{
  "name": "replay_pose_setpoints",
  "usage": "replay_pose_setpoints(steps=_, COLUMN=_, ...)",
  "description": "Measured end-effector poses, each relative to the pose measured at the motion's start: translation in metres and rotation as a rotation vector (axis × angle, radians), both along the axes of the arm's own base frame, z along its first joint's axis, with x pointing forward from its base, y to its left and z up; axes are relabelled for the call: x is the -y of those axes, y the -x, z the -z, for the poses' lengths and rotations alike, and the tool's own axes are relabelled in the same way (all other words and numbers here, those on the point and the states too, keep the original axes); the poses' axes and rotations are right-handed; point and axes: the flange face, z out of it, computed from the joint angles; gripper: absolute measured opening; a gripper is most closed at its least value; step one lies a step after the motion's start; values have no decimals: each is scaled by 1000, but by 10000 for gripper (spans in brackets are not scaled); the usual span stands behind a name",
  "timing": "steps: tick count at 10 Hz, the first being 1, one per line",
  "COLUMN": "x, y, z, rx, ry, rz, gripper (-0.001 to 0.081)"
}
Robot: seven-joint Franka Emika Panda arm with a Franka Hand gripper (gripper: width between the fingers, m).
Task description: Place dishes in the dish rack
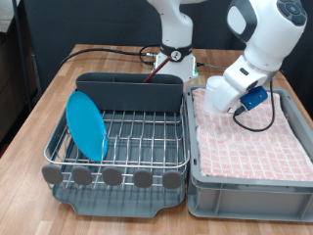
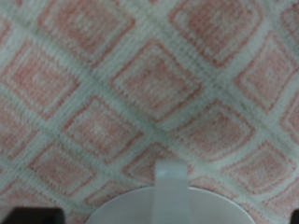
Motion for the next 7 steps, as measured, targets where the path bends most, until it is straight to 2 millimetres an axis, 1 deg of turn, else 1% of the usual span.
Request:
replay_pose_setpoints(steps=1, x=1, y=0, z=1, rx=-1, ry=0, rz=1, gripper=537)
replay_pose_setpoints(steps=2, x=1, y=0, z=1, rx=-1, ry=1, rz=2, gripper=358)
replay_pose_setpoints(steps=3, x=2, y=0, z=1, rx=-2, ry=1, rz=3, gripper=358)
replay_pose_setpoints(steps=4, x=2, y=0, z=1, rx=-2, ry=1, rz=5, gripper=156)
replay_pose_setpoints(steps=5, x=3, y=0, z=1, rx=-1, ry=1, rz=6, gripper=156)
replay_pose_setpoints(steps=6, x=4, y=-1, z=1, rx=-1, ry=1, rz=7, gripper=71)
replay_pose_setpoints(steps=7, x=3, y=-2, z=0, rx=0, ry=2, rz=8, gripper=71)
